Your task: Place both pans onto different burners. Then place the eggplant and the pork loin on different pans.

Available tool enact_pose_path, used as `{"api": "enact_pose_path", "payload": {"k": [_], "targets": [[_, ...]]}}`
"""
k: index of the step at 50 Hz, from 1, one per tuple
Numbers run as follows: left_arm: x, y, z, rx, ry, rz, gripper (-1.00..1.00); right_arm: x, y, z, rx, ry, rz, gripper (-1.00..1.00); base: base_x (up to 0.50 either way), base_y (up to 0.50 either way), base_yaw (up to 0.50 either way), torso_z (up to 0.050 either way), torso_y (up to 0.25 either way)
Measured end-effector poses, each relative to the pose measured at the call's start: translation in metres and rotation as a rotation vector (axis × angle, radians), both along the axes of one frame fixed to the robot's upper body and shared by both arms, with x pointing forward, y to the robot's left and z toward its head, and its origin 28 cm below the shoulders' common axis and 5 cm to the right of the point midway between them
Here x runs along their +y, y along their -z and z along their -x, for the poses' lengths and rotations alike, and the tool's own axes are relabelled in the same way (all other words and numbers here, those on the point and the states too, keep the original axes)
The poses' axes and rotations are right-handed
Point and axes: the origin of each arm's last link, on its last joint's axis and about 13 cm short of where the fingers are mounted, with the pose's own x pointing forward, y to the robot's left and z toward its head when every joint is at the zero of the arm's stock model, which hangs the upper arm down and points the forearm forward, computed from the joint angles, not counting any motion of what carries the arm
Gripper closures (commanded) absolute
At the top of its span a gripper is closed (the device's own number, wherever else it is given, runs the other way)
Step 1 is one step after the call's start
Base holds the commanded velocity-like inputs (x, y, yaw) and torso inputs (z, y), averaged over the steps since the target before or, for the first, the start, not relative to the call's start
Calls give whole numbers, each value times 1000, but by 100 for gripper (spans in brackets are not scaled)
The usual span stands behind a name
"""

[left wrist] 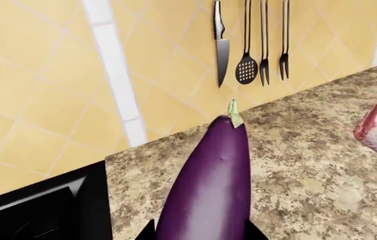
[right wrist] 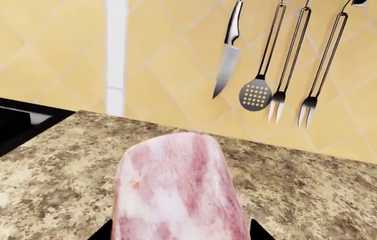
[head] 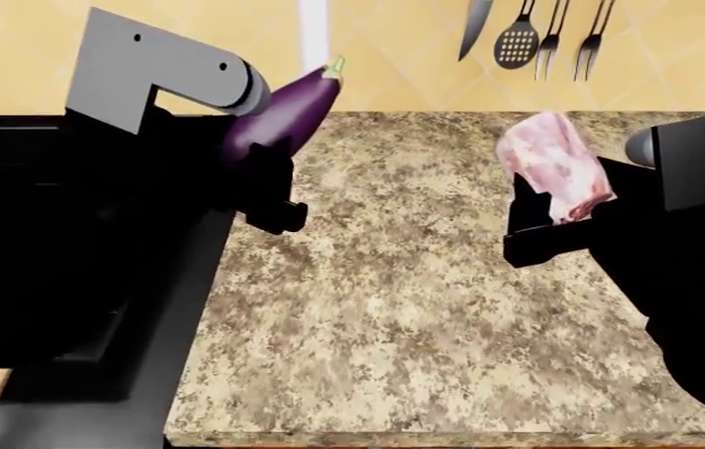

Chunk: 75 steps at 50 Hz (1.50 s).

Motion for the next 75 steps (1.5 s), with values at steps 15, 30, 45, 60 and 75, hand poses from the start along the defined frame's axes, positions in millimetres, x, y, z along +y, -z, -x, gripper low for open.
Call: {"api": "enact_pose_path", "payload": {"k": [15,30,45,60,75], "targets": [[4,-4,1,-11,-16,14,100,1,-3,0,-7,-12,-8,100,-122,41,0,1,1],[14,-13,5,-42,-53,50,100,2,-7,0,-20,-5,0,100,21,486,0,1,1],[22,-14,6,-57,-82,72,100,7,-10,-1,-16,-38,0,100,61,500,0,1,2],[30,-12,5,-57,-113,94,100,12,-14,-3,-13,-57,7,100,65,500,0,0,1],[33,-10,5,-53,-124,105,100,14,-16,-5,-14,-59,15,100,64,500,0,1,2]]}}
